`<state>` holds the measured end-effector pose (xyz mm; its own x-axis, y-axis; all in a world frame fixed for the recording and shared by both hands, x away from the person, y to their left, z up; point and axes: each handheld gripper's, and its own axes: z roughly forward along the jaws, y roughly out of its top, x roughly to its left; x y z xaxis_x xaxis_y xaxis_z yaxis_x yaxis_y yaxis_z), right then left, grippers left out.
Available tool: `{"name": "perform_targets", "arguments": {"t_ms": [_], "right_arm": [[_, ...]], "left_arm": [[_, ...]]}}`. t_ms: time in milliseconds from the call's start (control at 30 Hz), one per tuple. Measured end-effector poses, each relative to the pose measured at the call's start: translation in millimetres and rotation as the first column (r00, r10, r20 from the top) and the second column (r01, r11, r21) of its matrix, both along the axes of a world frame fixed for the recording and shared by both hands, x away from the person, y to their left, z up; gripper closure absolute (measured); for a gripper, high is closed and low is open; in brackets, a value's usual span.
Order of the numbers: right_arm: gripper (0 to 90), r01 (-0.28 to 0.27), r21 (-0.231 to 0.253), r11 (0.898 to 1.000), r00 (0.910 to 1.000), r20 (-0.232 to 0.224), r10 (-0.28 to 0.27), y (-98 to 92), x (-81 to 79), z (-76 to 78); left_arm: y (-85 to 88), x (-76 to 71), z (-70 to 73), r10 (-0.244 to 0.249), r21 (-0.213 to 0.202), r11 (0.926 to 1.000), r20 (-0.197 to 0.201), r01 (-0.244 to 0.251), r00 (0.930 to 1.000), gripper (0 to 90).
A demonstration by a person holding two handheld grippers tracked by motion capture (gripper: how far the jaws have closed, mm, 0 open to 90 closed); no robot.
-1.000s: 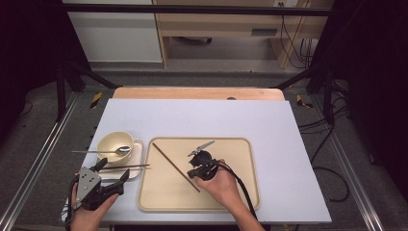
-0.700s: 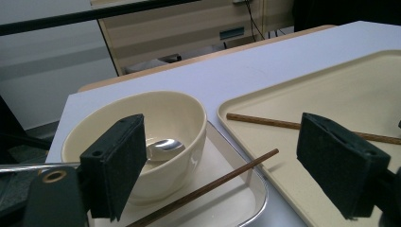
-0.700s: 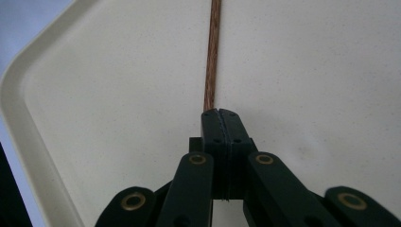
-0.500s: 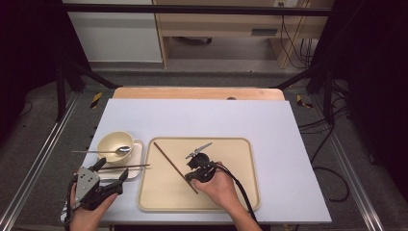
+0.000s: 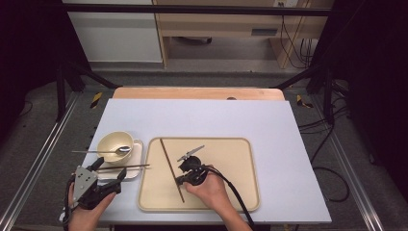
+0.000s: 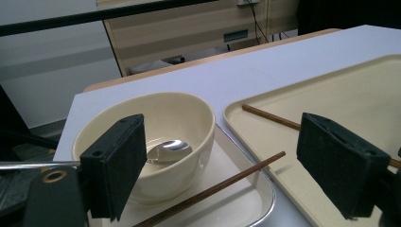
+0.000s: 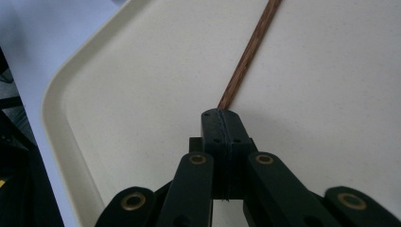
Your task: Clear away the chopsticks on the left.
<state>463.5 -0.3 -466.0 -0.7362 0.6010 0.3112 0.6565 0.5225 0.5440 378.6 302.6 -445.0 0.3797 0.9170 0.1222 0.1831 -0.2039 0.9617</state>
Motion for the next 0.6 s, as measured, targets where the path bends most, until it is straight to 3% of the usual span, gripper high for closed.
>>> {"name": "perform_targets", "arguments": {"t_ms": [600], "right_arm": [[90.0, -0.05, 0.031, 0.998, 0.9986, -0.016, 0.051, 33.1, 0.0, -2.9]], "left_arm": [[0.9, 0.3, 0.4, 0.004, 0.0, 1.0, 0.004, -0.004, 1.0, 16.6]]}}
